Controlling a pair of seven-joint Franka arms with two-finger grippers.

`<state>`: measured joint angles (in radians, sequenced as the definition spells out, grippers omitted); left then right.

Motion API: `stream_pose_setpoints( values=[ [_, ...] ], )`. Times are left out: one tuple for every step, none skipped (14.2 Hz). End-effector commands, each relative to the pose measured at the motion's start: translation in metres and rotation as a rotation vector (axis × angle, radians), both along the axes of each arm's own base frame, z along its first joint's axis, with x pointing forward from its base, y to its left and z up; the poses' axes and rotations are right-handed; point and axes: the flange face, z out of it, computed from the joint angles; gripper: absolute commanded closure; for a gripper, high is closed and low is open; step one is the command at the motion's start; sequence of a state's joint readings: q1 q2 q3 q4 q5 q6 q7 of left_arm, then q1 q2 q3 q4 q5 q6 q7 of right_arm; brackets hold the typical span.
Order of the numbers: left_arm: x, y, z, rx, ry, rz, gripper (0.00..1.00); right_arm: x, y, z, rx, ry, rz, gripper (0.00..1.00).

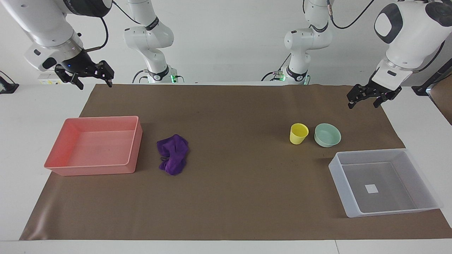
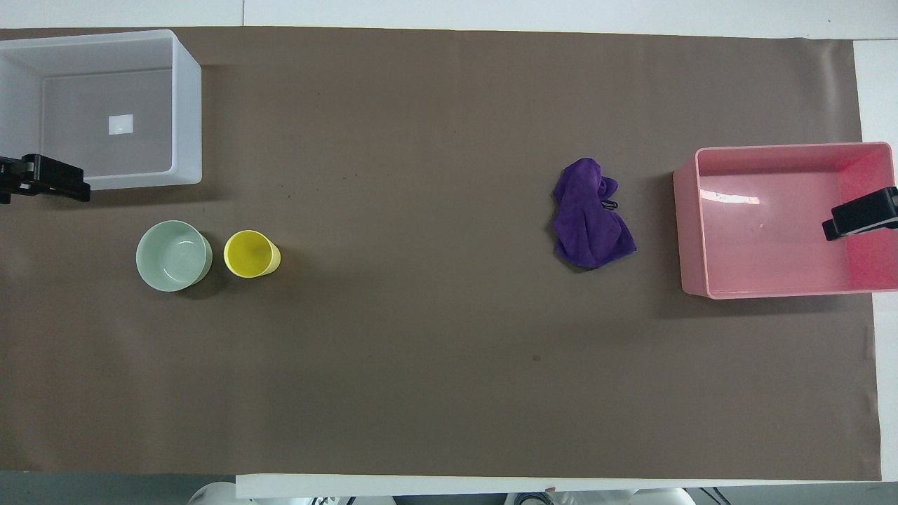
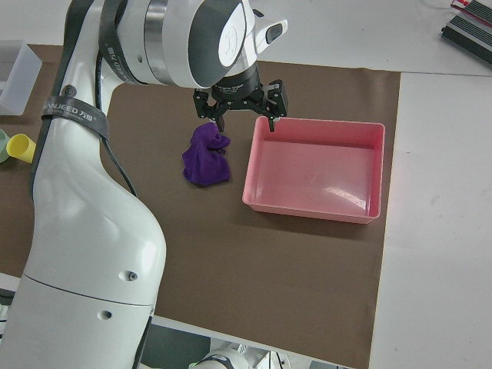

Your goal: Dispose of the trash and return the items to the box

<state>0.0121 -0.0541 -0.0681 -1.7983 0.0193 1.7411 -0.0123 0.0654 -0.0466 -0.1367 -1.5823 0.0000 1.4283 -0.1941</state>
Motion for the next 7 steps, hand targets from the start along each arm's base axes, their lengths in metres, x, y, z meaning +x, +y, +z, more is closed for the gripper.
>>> stream_pose_setpoints(
  values=[
    [-0.03, 0.014, -0.071, -0.008, -0.031, 0.07, 0.0, 0.005, 0.015, -0.015, 0.058, -0.068, 0.01, 0.0],
    [-0.033, 0.013, -0.097, -0.009, -0.037, 0.083, 0.0, 0.009, 0.017, -0.028, 0.059, -0.073, 0.017, 0.0],
    [-0.036, 0.014, -0.117, -0.009, -0.027, 0.086, 0.0, 0.014, 0.024, -0.04, 0.061, -0.092, 0.024, 0.0],
    [-0.035, 0.018, -0.143, -0.011, -0.03, 0.09, 0.0, 0.018, 0.039, -0.05, 0.061, -0.11, 0.051, 0.0],
    [-0.036, 0.023, -0.162, -0.013, -0.04, 0.088, 0.0, 0.02, 0.043, -0.054, 0.06, -0.12, 0.05, 0.0],
    [-0.039, 0.032, -0.179, -0.014, -0.048, 0.103, 0.0, 0.02, 0.043, -0.055, 0.06, -0.12, 0.048, 0.0],
    [-0.041, 0.035, -0.193, -0.015, -0.049, 0.107, 0.0, 0.019, 0.041, -0.056, 0.061, -0.117, 0.054, 0.0]
  ],
)
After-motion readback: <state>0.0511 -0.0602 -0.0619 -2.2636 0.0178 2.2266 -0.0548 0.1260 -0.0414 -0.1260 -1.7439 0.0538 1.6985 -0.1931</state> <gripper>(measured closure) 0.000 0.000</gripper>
